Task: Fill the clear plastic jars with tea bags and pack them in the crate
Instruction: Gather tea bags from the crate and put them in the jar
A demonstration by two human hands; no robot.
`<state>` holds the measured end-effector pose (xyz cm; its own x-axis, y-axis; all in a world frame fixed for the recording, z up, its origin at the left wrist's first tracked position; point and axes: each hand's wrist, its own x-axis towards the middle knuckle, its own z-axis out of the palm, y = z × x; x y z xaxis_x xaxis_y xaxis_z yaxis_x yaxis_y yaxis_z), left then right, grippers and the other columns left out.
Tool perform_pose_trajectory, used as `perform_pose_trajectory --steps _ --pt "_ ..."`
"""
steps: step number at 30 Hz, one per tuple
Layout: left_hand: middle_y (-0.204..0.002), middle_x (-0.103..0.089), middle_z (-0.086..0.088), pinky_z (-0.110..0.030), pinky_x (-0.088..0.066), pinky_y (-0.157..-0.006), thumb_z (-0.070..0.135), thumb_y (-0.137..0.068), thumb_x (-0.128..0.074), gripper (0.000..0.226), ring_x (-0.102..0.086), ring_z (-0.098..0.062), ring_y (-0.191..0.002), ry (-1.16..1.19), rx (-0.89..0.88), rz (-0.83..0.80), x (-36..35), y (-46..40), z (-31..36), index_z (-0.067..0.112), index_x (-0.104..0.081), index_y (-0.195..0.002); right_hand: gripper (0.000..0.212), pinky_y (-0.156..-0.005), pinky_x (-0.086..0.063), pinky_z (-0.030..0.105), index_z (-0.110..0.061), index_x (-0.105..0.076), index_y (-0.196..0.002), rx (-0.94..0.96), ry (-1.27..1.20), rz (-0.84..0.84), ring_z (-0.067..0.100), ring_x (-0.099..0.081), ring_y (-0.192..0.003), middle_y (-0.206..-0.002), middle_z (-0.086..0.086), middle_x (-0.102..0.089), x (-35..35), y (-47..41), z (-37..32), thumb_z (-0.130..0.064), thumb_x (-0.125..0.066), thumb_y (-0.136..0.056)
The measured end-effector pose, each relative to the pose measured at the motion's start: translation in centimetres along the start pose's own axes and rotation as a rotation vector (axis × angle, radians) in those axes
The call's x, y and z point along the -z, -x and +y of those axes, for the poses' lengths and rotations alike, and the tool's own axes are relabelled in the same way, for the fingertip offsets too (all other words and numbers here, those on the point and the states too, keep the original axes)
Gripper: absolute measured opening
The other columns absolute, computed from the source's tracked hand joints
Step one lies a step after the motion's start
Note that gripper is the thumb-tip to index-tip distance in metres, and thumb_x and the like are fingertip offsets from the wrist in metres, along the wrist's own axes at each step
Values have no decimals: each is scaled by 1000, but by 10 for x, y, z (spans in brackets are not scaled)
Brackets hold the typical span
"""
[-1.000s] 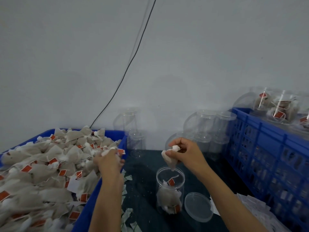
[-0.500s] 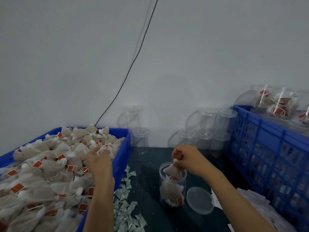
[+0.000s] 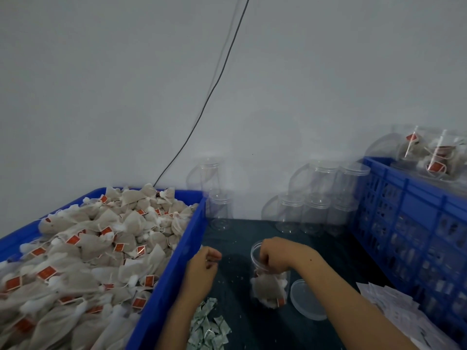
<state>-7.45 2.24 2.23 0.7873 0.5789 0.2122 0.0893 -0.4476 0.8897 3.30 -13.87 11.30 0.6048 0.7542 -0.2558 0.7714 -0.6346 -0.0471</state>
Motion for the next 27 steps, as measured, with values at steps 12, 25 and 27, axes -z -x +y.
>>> perform_pose_trajectory --steps 12,25,27 --pt "-100 -59 1 -24 -48 -80 22 -81 -76 28 -58 -13 -90 -522 185 -325 10 21 -3 16 -57 -100 25 -69 -48 18 -24 -68 -92 -76 -541 898 2 -62 -74 -82 -12 -68 -22 47 14 -9 -48 -96" --pt "-82 -65 2 -21 -50 -65 15 -89 -66 10 -62 -8 -76 -422 39 2 1 28 19 20 -57 -93 34 -60 -51 29 -4 -71 -80 -212 -1214 795 24 -66 -65 -73 14 -70 -91 66 80 11 -43 -93" --pt "-75 -63 10 -13 -42 -61 20 -86 -70 16 -59 1 -71 -293 -80 156 -6 26 38 24 -55 -90 31 -60 -51 31 1 -70 -82 -244 -1300 804 26 -63 -66 -74 18 -69 -92 68 89 12 -43 -92"
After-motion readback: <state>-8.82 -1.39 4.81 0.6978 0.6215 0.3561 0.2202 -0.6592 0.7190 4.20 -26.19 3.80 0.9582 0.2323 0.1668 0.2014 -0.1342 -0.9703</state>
